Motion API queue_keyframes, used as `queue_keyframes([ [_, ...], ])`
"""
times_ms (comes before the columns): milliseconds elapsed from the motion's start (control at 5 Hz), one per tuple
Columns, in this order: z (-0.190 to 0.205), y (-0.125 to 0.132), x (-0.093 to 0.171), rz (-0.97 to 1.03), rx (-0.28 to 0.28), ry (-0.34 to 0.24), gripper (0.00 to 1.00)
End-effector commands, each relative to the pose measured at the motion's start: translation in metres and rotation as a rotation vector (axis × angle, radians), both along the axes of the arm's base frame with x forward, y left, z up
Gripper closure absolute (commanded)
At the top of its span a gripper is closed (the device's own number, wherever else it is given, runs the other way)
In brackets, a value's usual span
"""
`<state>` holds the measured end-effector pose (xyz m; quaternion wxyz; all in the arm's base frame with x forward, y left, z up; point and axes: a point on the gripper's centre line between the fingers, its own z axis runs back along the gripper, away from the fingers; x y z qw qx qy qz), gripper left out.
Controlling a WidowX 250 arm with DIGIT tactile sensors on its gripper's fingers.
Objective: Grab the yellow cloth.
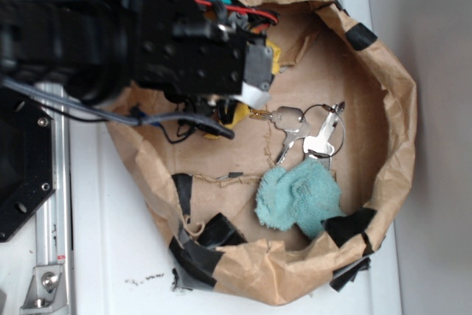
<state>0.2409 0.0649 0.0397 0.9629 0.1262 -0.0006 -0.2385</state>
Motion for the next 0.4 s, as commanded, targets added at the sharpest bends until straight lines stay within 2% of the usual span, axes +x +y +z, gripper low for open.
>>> queue_keyframes([
  [0, 0.094, -0.018, 0.002, 0.163, 0.006, -0.134, 1.0],
  [200, 0.143, -0.038, 0.004, 0.237, -0.013, -0.147, 1.0],
])
